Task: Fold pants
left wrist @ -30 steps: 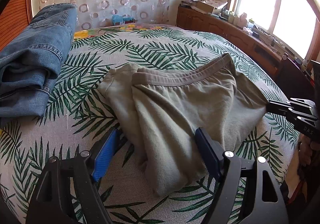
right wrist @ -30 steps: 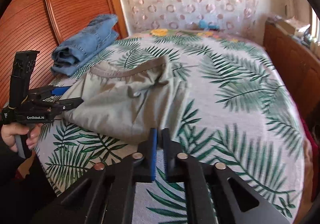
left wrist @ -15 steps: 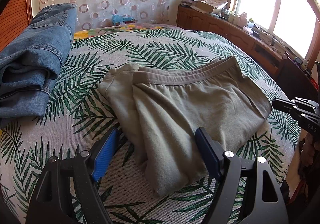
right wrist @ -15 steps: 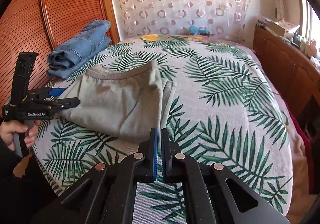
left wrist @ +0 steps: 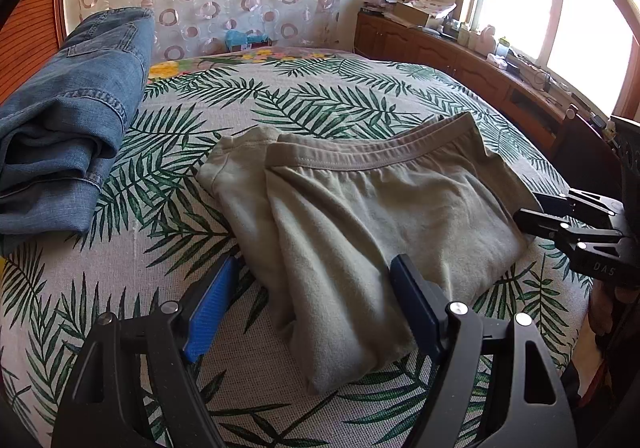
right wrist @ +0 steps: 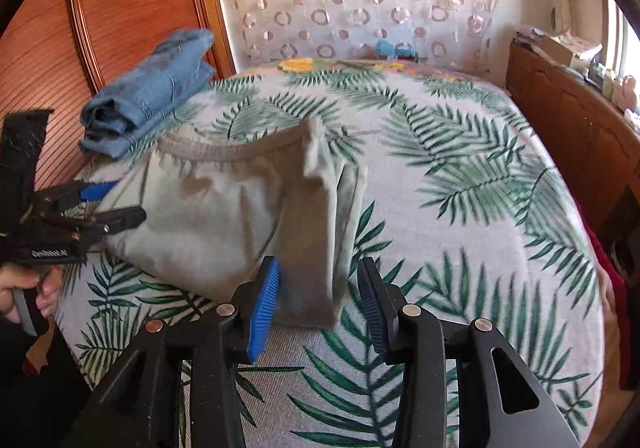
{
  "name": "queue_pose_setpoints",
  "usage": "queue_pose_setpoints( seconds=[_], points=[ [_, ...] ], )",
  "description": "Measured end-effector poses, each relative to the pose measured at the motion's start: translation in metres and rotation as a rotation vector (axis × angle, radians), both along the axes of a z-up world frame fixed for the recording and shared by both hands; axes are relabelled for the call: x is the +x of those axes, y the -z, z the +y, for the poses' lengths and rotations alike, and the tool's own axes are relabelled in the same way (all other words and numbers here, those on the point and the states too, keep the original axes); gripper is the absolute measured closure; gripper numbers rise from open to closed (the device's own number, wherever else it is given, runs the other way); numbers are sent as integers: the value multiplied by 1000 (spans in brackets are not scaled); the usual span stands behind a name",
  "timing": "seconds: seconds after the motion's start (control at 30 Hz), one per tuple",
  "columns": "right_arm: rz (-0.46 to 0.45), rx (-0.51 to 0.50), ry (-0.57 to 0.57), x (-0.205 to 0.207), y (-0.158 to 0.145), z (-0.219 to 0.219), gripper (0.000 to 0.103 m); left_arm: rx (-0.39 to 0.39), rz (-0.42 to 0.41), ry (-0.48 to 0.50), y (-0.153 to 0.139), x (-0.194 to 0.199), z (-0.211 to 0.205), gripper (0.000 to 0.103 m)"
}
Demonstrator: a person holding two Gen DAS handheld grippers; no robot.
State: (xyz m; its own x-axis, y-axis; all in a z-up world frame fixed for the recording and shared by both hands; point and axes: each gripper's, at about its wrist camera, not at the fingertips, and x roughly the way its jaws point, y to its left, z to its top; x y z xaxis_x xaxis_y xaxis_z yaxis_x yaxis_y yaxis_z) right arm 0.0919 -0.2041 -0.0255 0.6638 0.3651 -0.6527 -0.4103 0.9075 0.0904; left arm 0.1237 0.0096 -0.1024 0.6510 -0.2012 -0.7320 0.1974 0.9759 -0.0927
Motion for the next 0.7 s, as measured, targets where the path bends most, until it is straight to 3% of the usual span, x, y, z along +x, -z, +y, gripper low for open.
queue_pose_setpoints(
  seconds=[0.23, 0.4, 0.5, 0.57, 0.7],
  points=[
    [-24, -8, 2, -4, 2, 4, 60, -5, -1, -12, -2, -6, 7, 24],
    [-34, -22, 1, -4, 3, 4, 60, -54, -13, 2, -9, -29, 17, 24],
    [-34, -20, 0, -4, 3, 3, 59, -81, -26, 20, -11, -39, 19, 39],
    [-34, -19, -1, -4, 3, 2, 59, -92, -25, 26, -10, -42, 20, 59],
    [-35, -18, -4, -4, 3, 2, 59, -104, -21, 28, -3, -46, 20, 70]
  ],
)
